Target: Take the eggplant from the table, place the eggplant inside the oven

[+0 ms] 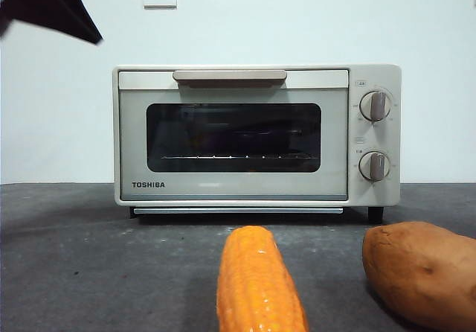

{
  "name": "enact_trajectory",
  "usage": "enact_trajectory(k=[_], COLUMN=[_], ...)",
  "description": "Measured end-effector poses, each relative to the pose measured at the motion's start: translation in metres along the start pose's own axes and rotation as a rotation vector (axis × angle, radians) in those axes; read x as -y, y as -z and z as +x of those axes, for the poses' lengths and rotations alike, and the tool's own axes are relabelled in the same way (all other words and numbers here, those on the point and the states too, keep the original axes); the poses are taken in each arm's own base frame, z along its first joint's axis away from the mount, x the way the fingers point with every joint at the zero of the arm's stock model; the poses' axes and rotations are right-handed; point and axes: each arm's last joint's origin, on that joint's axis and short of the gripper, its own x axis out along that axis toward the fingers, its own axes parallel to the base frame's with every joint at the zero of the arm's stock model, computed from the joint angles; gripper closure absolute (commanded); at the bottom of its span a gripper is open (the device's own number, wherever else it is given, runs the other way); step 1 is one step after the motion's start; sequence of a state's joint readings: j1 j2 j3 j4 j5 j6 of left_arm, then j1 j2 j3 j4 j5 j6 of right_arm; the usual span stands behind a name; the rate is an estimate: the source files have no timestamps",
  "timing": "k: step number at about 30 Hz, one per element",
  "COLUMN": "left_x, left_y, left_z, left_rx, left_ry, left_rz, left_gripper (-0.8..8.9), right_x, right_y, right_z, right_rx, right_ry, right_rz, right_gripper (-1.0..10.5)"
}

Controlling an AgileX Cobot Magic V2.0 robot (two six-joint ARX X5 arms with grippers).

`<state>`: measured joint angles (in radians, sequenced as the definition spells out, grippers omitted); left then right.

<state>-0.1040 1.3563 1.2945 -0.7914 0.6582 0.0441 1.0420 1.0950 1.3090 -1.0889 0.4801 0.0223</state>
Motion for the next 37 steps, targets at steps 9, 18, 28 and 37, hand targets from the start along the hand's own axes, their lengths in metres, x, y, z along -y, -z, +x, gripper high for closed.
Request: enact_trajectory(k=[9, 18, 28, 37], left_x=[0.035, 0.018, 0.017, 0.018], left_y=[0.04, 0.14, 0.158, 0.158], left_z=[-0.041, -0.025, -0.024, -0.024], left_rx=[0.195, 0.359, 0.392, 0.394], left_ry=[-0.24, -0.392, -0.383, -0.38], left_rz=[0.145, 0.053, -0.03, -0.036], left_gripper=[8.08, 8.08, 8.08, 8.08], right_x=[0.021, 0.05, 0.046, 0.045], right_y=[0.053, 0.121, 0.144, 0.145], right_z=[0.06, 0.068, 0.054, 0.048], right_rx=[-0.143, 0.265, 0.445, 0.483], right_ry=[0.143, 0.175, 0.288, 0.296], right_rz=[0.152, 0.515, 0.561, 0.565], right_gripper=[9.4, 9.4, 9.4, 9.4])
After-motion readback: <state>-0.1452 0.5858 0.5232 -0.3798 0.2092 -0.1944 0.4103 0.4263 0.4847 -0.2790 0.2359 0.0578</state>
